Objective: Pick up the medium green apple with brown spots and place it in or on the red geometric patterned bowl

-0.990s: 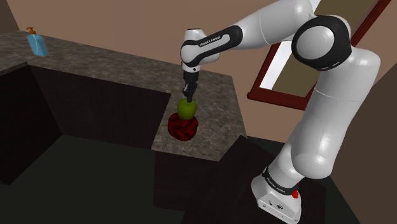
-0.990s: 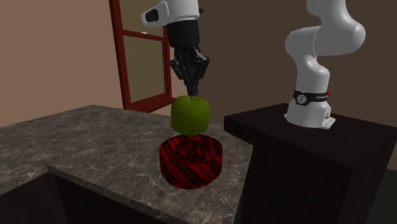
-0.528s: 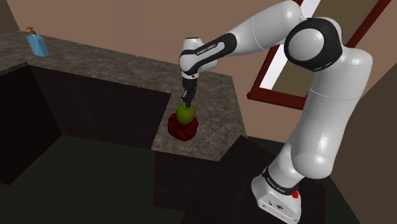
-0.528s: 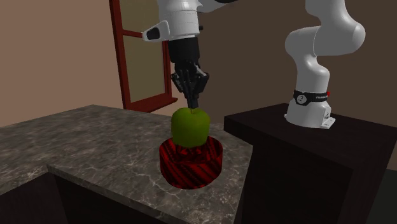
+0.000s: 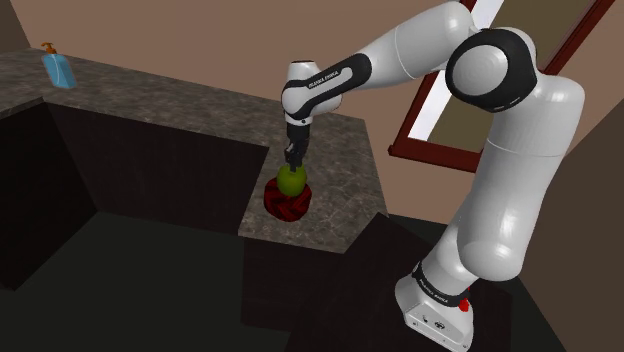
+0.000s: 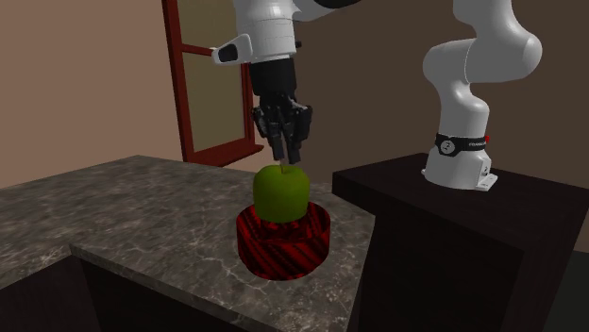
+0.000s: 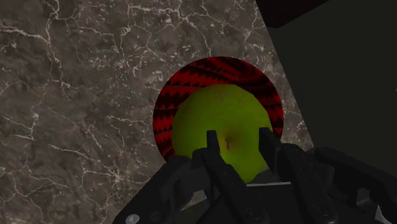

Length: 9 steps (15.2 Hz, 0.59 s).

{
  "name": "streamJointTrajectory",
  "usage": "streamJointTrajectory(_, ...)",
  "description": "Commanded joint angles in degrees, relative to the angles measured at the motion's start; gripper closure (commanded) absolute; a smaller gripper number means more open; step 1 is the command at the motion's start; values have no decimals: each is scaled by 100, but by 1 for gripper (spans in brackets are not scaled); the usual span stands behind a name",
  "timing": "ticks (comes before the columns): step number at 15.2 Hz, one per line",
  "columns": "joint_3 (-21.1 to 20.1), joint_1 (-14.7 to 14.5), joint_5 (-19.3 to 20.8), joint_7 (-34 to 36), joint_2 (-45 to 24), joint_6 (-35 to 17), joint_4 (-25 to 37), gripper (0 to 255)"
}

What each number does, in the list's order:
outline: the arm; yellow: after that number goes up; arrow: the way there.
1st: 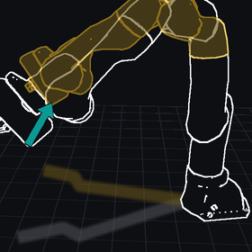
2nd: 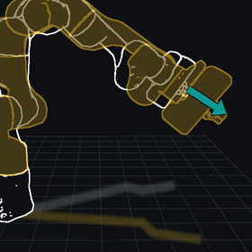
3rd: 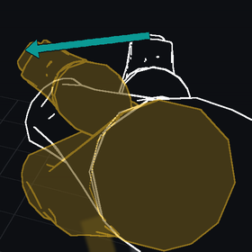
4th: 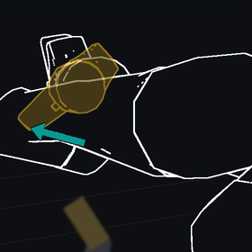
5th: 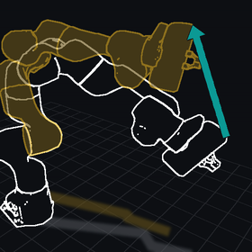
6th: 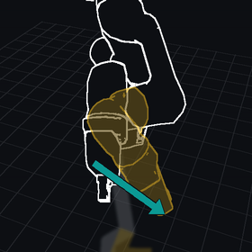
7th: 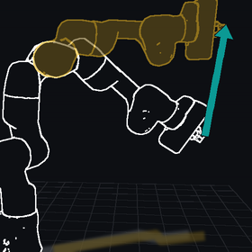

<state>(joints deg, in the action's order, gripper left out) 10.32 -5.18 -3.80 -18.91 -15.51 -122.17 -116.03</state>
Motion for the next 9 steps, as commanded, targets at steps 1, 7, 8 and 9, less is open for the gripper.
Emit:
streamJointTrajectory(1,0,0,0,0,0,0,0,0)
streamJointTrajectory(7,15,-5,41,28,148,360,216,0)
streamJointTrajectory(8,21,-6,59,40,211,542,336,0)
streamJointTrajectory(9,25,-7,72,48,256,685,436,0)
